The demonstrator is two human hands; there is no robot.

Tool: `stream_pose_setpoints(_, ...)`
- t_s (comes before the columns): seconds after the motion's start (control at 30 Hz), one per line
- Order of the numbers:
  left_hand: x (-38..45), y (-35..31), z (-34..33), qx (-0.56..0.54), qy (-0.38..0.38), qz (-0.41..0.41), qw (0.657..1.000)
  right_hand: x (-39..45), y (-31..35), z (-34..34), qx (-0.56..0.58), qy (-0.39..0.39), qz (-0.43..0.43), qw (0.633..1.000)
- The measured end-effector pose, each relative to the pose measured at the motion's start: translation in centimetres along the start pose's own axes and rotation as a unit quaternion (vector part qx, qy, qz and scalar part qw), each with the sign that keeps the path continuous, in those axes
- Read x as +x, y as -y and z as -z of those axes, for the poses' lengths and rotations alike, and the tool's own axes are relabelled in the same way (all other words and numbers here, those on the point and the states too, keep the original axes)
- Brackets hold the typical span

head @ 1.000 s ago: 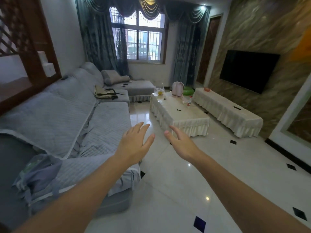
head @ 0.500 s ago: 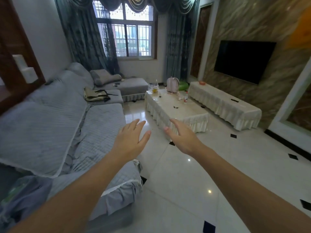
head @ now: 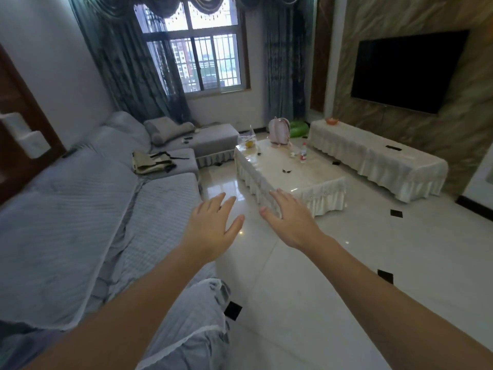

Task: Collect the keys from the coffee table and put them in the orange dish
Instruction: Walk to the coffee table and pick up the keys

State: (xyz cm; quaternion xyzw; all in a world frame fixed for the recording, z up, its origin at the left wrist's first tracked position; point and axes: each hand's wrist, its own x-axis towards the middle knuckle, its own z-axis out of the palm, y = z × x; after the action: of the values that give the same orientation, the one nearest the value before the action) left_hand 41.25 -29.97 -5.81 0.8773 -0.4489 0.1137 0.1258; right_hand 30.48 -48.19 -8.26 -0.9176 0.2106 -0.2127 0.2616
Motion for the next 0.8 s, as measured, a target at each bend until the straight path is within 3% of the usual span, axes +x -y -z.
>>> stream_pose_setpoints(0.27, 7.8, 0.3, -3.2, 0.035, -0.002, 0.01, 0.999, 8.6, -3.4, -0.7, -0.005, 0.017, 0.014, 1.0)
stream_pose_setpoints(0.43, 13.4, 3.4, -5.8, 0.026, 0.002, 0.03, 0.999, 14.5, -4.7, -2.3, -0.019, 0.023, 0.013, 0.999)
stream_pose_setpoints(0.8, 30.5, 11.0, -13.5, -0.035, -0.049, -0.013, 0.998, 29.6, -8.2, -5.2, -0.089, 0.034, -0.032, 0.995)
